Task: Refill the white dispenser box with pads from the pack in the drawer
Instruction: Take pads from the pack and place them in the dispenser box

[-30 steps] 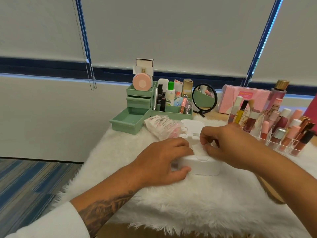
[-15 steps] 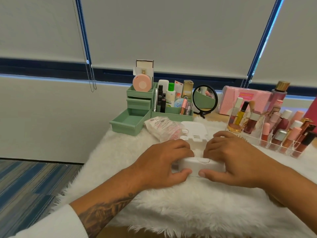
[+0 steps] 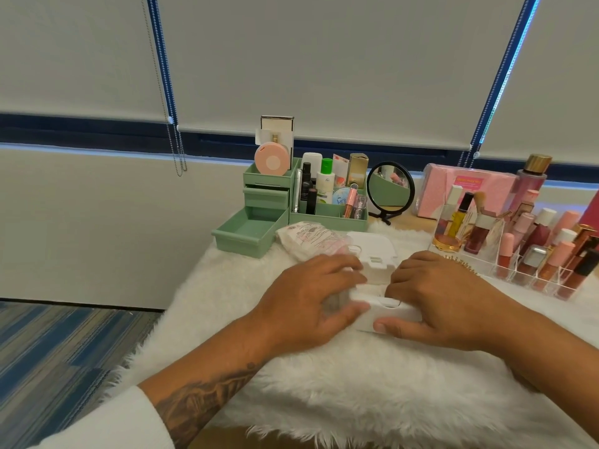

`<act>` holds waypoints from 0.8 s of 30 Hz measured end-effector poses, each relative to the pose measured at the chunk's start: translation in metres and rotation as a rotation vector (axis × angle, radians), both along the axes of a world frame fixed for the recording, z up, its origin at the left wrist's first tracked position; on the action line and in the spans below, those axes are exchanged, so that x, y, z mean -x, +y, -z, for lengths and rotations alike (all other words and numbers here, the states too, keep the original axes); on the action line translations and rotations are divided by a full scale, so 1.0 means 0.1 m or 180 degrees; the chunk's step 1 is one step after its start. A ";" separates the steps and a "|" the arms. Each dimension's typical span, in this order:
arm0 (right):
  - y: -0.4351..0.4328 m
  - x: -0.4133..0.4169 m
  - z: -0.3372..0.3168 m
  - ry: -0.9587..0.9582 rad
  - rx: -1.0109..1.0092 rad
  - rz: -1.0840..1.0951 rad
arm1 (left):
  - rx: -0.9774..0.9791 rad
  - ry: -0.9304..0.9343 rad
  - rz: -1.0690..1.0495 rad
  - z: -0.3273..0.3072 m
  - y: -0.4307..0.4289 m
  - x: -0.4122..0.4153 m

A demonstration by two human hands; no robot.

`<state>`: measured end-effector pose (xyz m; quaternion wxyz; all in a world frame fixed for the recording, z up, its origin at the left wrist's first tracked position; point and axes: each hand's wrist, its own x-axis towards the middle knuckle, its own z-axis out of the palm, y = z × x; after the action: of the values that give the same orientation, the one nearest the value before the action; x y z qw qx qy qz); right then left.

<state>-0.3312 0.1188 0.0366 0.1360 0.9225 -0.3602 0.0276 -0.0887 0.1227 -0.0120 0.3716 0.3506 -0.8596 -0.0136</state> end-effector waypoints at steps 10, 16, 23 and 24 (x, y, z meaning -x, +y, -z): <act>0.01 0.03 -0.04 -0.0069 -0.0154 0.0118 | -0.0787 0.0695 -0.1443 -0.03 -0.28 -0.07; 0.01 0.06 -0.02 -0.0204 -0.0149 0.0227 | -0.0352 0.1126 -0.1482 -0.27 0.02 -0.24; 0.19 -0.16 -0.09 -0.0866 0.0183 0.0053 | -0.0902 0.0810 -0.0844 -0.17 0.26 -0.48; 0.24 -0.25 -0.11 -0.1059 0.0257 -0.0021 | -0.0901 0.0903 -0.0784 -0.13 0.24 -0.50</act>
<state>-0.3060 0.1428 0.0476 0.1114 0.9002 -0.3733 0.1948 -0.0383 0.1471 0.0012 0.4347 0.4960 -0.7390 -0.1378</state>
